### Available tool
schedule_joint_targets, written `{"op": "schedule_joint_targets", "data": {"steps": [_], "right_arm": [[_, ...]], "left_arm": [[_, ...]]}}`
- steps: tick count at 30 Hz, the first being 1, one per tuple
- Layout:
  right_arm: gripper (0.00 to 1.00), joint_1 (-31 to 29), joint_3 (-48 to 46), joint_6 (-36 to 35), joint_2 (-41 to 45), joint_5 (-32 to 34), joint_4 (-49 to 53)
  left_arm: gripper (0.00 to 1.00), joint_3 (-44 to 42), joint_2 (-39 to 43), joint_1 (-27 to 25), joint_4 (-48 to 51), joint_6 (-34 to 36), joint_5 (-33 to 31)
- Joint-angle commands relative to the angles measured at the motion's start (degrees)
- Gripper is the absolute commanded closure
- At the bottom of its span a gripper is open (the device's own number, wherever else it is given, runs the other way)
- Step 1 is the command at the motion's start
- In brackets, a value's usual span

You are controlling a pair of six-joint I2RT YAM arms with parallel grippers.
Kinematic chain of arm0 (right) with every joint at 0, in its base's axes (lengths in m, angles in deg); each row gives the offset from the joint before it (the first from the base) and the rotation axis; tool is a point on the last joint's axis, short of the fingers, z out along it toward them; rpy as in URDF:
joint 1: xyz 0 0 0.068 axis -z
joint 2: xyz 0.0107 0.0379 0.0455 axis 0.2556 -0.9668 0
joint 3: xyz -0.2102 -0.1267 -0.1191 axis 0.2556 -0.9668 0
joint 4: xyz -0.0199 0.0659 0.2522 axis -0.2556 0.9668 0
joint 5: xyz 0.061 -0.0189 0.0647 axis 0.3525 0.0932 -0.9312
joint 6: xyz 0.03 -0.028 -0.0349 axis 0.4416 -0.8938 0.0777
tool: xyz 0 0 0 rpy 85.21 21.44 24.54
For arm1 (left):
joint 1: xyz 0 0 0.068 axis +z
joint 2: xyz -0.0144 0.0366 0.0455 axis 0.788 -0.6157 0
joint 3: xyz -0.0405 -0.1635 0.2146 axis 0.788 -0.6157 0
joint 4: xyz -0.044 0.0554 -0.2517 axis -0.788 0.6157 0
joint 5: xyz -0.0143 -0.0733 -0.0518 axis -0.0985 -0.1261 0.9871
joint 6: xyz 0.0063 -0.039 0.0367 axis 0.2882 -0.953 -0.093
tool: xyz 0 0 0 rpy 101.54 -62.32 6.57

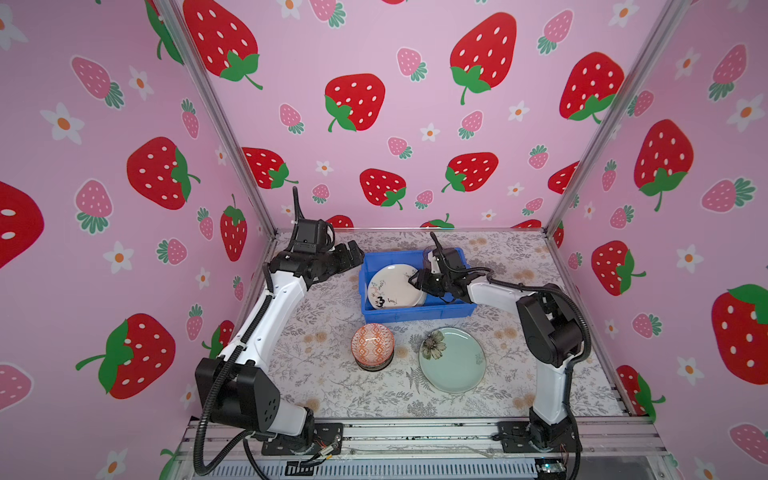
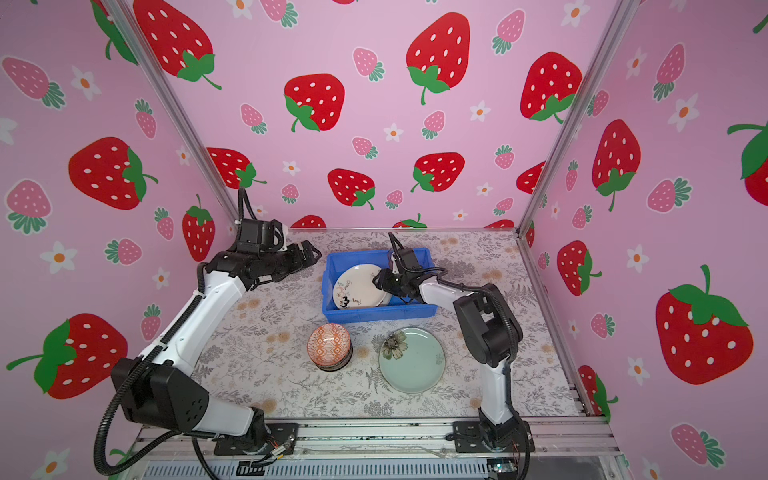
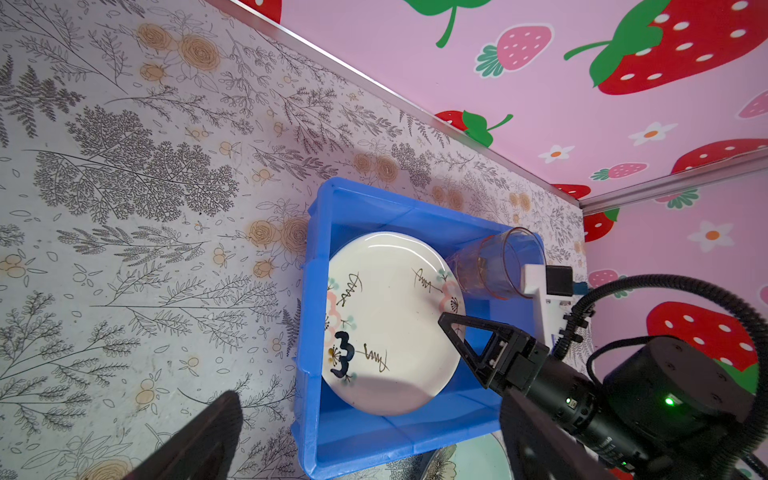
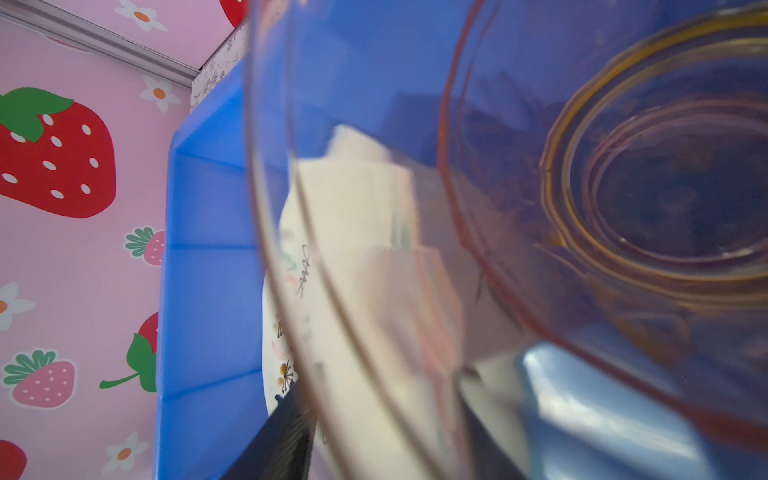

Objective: Place the mixed dishes into the plastic bin
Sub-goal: 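Lower the pink-drawn plate onto the watermelon plate in the bin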

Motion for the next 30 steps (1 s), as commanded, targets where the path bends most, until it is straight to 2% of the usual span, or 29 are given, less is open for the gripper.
{"op": "schedule_joint_targets", "data": {"steps": [1,30], "right_arm": [[0.45,-0.2,0.5,0.2,0.5,0.4,0.3],[0.35,0.4,-1.3,-1.4,0.3,4.1,1.5]], "left_arm": [[0.01,-0.3,0.1,0.3,-0.5,1.0,0.5],[0.01,-0.5,-0.2,0.3,0.0,1.5,0.3]]}}
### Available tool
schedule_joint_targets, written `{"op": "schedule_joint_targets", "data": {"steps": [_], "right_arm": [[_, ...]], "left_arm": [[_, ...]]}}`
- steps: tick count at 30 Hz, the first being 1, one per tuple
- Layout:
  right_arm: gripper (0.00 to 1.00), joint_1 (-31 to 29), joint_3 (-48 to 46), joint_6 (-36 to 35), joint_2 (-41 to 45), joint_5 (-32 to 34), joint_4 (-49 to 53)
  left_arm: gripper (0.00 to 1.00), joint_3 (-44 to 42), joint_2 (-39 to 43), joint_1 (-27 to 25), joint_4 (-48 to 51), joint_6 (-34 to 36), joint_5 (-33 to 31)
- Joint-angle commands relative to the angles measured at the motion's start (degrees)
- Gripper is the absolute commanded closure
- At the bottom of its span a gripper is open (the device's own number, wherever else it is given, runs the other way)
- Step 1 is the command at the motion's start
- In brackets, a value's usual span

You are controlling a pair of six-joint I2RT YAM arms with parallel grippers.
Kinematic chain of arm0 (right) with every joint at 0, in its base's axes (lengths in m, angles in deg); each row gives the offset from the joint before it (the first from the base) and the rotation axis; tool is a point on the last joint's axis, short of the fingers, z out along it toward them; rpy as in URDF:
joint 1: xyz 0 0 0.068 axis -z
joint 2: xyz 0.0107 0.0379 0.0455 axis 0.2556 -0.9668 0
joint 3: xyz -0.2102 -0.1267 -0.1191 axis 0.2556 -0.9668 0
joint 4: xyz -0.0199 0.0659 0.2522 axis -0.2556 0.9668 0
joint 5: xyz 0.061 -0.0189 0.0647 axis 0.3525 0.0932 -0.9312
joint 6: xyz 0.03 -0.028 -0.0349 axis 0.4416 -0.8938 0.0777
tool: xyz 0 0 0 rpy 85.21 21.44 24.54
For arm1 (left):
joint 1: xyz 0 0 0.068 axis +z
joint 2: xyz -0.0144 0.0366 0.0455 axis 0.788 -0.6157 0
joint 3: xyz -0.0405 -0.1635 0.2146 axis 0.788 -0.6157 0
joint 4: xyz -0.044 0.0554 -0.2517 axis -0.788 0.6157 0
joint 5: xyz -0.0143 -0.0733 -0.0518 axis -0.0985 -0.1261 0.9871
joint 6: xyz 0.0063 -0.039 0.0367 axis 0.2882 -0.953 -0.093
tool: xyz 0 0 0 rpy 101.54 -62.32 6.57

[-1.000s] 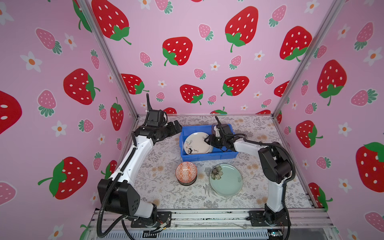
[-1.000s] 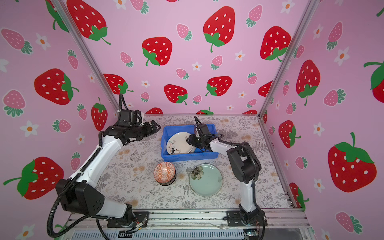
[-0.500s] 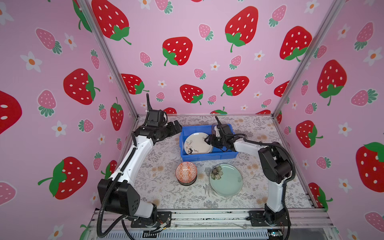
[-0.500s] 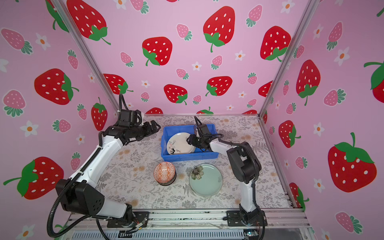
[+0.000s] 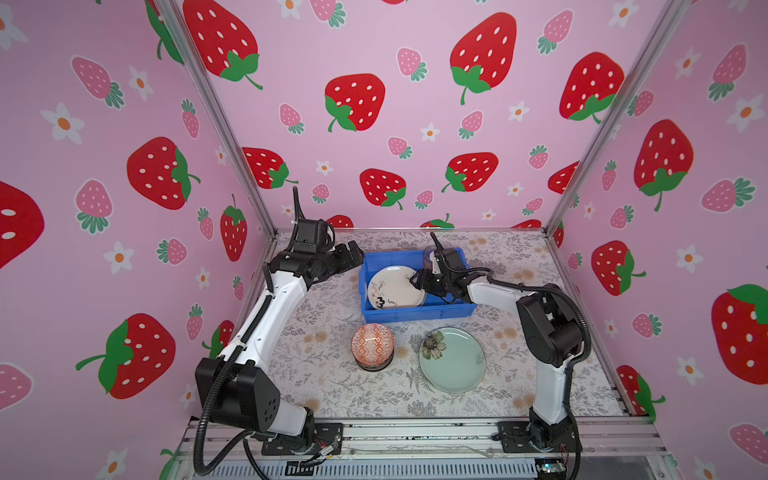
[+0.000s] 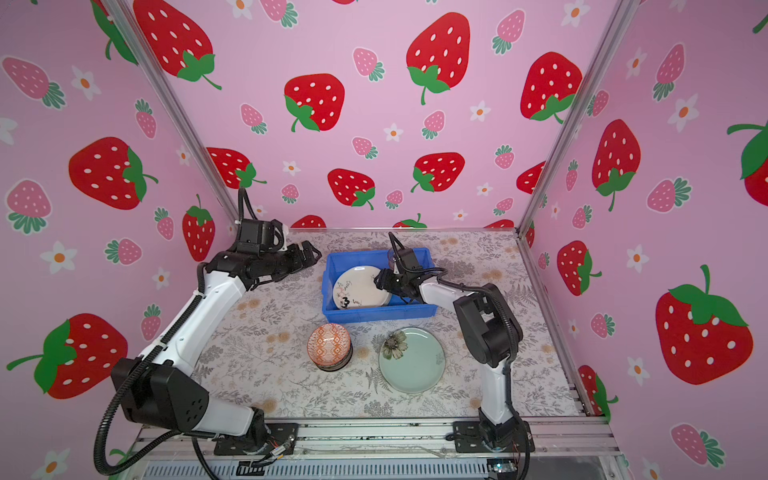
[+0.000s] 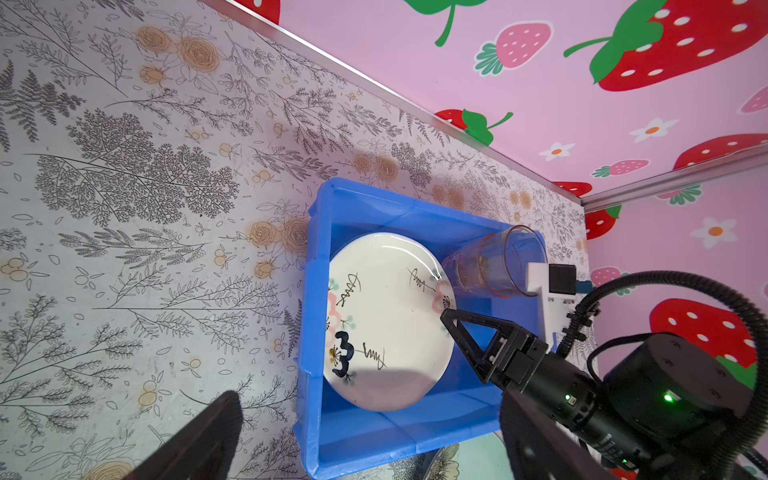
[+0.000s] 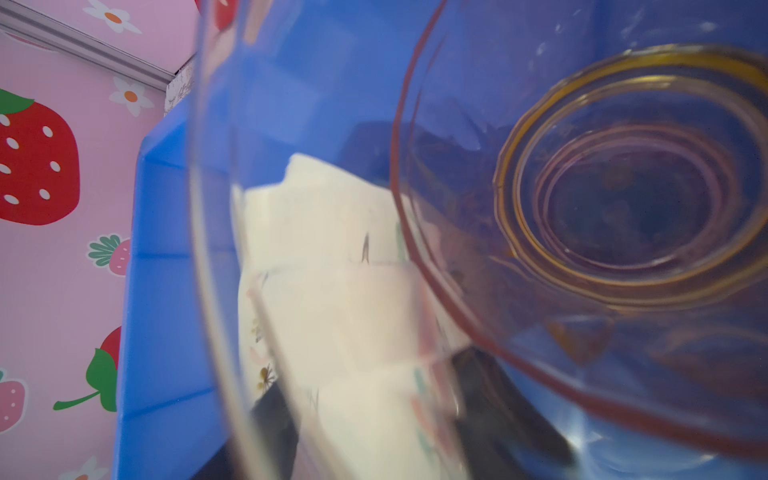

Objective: Place the mixed dishes into the plastic bin
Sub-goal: 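Lower the pink-drawn plate onto the watermelon plate in the bin, then open both grippers and raise them away from the bin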

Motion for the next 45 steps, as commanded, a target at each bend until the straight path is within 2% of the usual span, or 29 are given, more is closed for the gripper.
{"op": "schedule_joint_targets", "data": {"steps": [1,17,32,37,39,40,45], "right_arm": [[0.35,0.2,-1.2,0.5,0.4,0.9,0.7],[0.34,1.0,-2.0,-1.6,2.7,4.2,2.1],[0.29,2.1,-4.2,-5.4,11.3,9.1,3.9],[0.19,2.9,-4.9,-7.3,16.6,10.4,6.3],[0.09,3.3,-5.0,-8.4,19.1,10.9,8.3],[0.01,3.4,-5.1,-9.1,20.6,11.4,9.5],[0.01,4.3,-6.4,-11.1,28.5,13.3,14.7]], "left_arm": [[0.01,-0.5,-0.1,0.3,-0.1,0.7,0.3],[0.01,-0.7,-0.1,0.3,0.1,0.8,0.2],[0.01,-0.7,-0.3,0.3,0.1,0.8,0.2],[0.01,-0.8,-0.5,0.4,0.3,0.9,0.1],[0.01,-0.8,-0.3,0.4,0.4,0.8,0.1],[0.01,-0.8,-0.2,0.3,0.5,0.8,0.1],[0.01,-0.8,0.9,0.2,0.4,0.9,0.0]]}}
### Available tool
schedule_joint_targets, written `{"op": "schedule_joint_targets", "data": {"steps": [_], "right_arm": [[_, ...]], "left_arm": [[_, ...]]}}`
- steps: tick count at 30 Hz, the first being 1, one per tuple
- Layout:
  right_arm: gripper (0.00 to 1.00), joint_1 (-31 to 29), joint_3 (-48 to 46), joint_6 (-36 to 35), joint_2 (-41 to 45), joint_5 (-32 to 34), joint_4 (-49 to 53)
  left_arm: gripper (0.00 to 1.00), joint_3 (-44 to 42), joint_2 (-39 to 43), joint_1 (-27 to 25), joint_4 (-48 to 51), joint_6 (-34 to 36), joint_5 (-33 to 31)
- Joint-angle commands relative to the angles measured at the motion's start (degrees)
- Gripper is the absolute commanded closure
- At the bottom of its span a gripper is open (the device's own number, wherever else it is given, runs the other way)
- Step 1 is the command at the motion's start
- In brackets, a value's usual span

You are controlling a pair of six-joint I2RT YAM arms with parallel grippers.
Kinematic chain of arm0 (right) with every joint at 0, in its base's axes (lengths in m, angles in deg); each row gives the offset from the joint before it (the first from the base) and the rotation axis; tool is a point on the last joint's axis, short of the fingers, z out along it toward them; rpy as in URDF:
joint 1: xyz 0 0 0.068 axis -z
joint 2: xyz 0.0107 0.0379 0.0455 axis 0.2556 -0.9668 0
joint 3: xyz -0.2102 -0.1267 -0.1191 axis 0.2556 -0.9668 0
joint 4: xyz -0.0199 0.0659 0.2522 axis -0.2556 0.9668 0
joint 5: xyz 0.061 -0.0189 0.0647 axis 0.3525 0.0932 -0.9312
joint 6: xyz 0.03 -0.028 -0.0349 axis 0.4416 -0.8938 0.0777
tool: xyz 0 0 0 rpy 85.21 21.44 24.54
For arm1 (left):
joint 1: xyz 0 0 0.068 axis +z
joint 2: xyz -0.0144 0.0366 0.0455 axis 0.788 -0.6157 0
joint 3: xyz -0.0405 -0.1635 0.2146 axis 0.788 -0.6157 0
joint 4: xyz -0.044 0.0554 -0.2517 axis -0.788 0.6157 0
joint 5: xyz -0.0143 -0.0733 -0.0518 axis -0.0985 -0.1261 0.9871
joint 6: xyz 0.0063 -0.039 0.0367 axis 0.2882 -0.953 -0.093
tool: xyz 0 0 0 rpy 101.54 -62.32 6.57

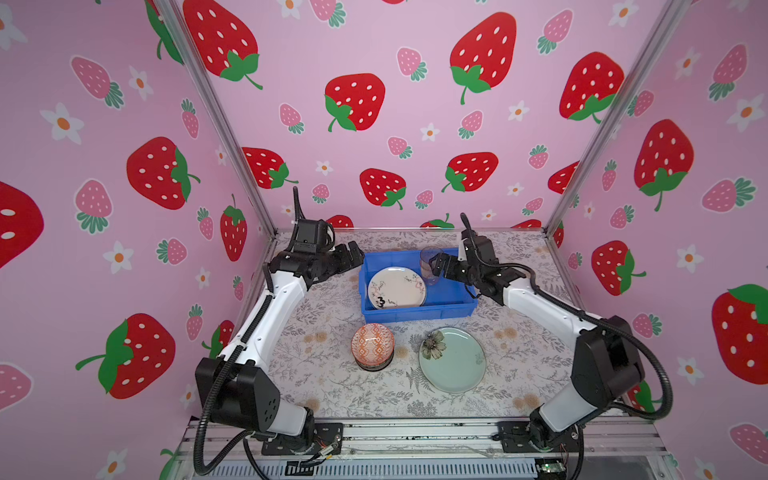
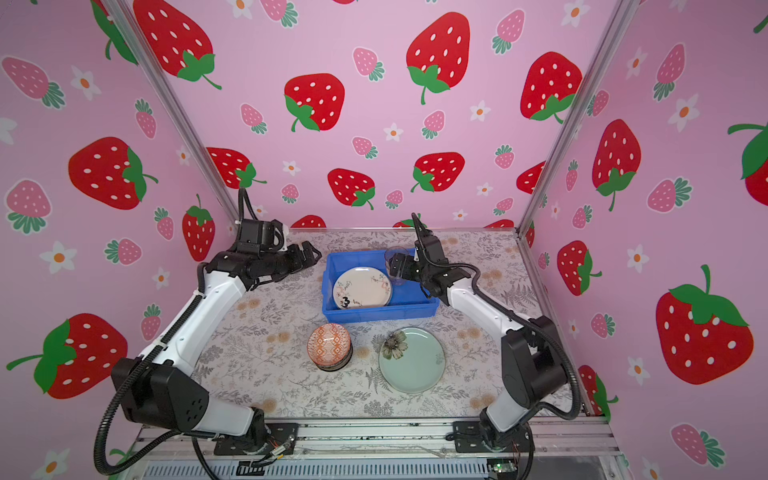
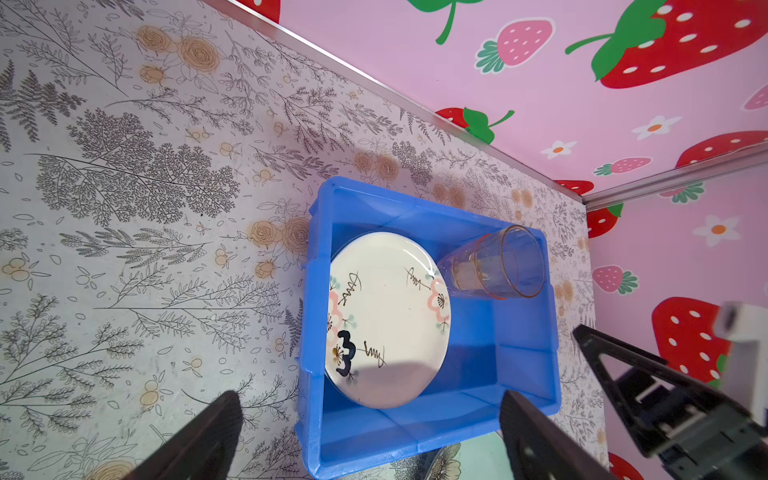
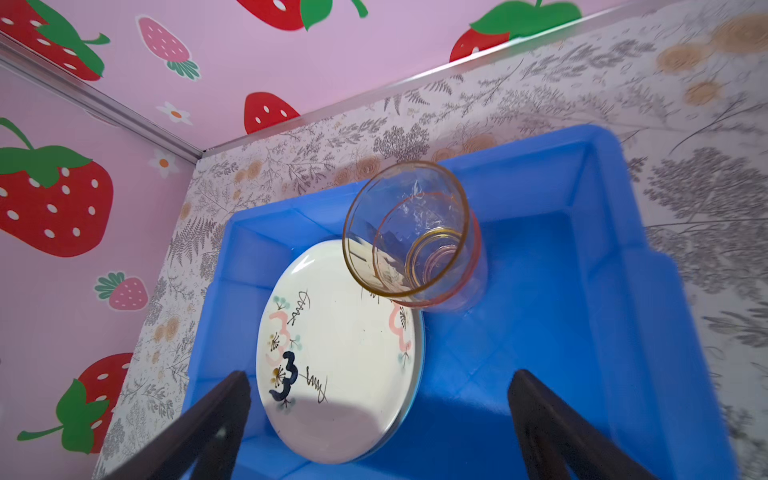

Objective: Place the mixed dishes into the plastic bin
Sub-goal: 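Open both grippers and raise them away from the bin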

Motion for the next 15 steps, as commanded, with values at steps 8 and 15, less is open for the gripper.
{"op": "schedule_joint_targets", "data": {"steps": [8,15], "right_arm": [[0.01,4.8,-8.5,-3.3,16.2,-3.6,13.6],[0.01,11.1,-18.4,-5.9,26.9,-11.0,21.6]], "left_arm": [[0.01,-2.0,3.8,-8.3,3.0,-2.8,-6.8],[0.01,0.4,6.4,-26.8,8.1,-14.1,-12.9]]}}
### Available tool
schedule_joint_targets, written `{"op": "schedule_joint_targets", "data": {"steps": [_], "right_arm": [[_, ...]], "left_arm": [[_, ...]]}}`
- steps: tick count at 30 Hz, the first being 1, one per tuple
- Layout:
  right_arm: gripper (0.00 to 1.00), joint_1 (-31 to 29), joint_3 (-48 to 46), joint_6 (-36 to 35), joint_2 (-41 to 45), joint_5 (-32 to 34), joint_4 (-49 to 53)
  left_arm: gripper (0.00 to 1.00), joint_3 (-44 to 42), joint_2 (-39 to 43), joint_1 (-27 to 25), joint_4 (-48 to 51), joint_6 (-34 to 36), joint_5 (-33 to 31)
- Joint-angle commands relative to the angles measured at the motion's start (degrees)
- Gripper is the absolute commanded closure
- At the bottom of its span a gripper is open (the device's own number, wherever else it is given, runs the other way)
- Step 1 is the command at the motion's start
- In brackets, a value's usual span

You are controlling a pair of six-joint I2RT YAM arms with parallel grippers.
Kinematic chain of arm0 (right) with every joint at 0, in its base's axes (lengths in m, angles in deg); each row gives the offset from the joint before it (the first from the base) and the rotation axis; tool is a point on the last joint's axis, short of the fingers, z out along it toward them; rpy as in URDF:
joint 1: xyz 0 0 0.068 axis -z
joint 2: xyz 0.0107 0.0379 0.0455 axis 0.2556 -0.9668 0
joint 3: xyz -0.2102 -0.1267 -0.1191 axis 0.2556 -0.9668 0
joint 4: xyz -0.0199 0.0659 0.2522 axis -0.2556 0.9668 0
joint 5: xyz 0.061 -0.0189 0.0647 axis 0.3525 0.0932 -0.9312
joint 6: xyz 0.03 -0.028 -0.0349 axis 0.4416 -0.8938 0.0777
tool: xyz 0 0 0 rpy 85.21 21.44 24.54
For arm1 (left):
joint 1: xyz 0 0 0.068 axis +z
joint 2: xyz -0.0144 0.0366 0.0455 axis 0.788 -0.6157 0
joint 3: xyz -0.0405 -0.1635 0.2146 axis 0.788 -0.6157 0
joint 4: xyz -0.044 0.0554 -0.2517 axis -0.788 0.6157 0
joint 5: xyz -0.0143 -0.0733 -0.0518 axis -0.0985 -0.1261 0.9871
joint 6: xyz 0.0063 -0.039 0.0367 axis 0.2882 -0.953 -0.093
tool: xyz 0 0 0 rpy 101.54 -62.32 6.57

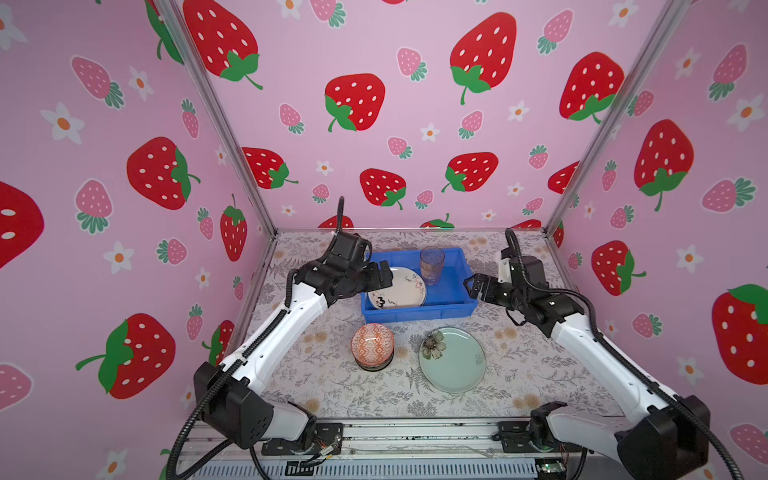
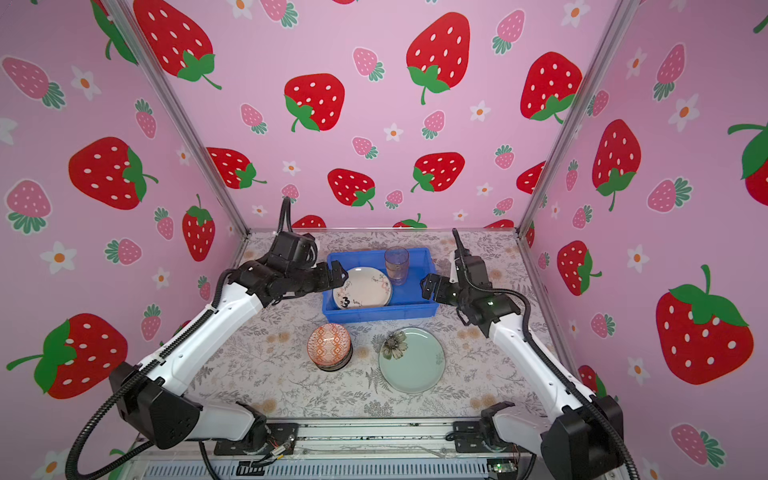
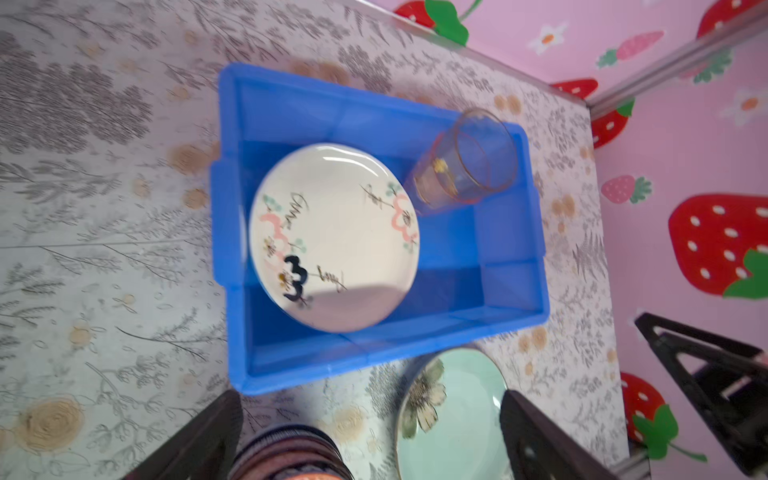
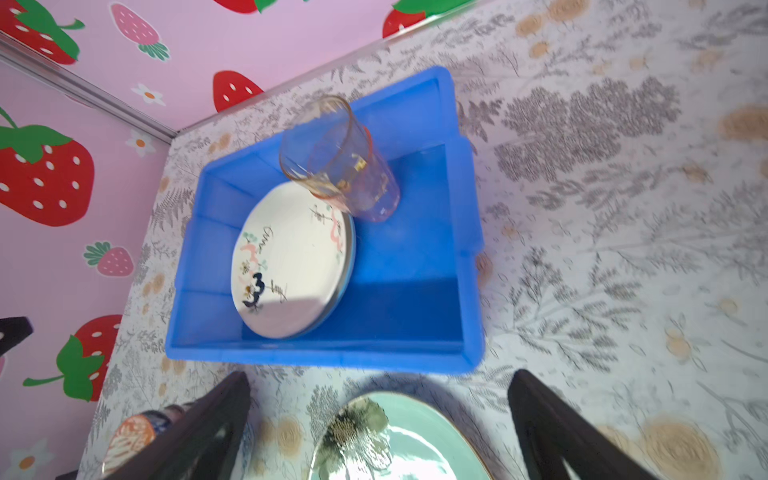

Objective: Place the mixed dishes into the plastic bin
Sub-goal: 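Open both grippers and raise them away from the bin, then move both grippers down to the mint-green flower plate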

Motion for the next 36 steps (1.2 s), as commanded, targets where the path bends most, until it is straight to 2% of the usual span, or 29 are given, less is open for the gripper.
{"op": "schedule_joint_targets", "data": {"steps": [1,6,9,13,18,26,36], "right_arm": [[0.01,2.7,-3.4,-2.4,3.8,-5.7,6.7],[0.00,6.5,-9.0,-4.3,7.5,-13.1,7.6],[0.02,8.1,-12.6,-4.5,8.9,-16.8,7.0],[0.03,9.0,-19.1,-3.1,11.5,-21.7,4.2],[0.05,9.1,-25.4,-1.2,14.8,-23.0,2.2],[0.06,9.2,-31.6,-0.6,14.7,-23.6,-1.3],[0.07,9.2,-32.6,-0.6,13.0,-23.0,-2.5]], "left_arm": [[0.01,0.8,2.6,-7.5,0.9,-8.2,-3.9],[0.01,-1.4,-1.4,-17.9,-3.5,-13.6,-5.8],[0.01,-3.1,-5.2,-20.9,-6.1,-16.4,-4.2],[0.01,-3.8,-9.0,-24.2,-7.2,-17.9,-6.4],[0.00,-6.6,-12.2,-24.9,-9.5,-20.7,-6.0],[0.00,-9.9,-16.3,-25.0,-12.6,-22.1,-4.8],[0.00,-12.2,-19.5,-25.0,-15.5,-23.4,-3.1]]}}
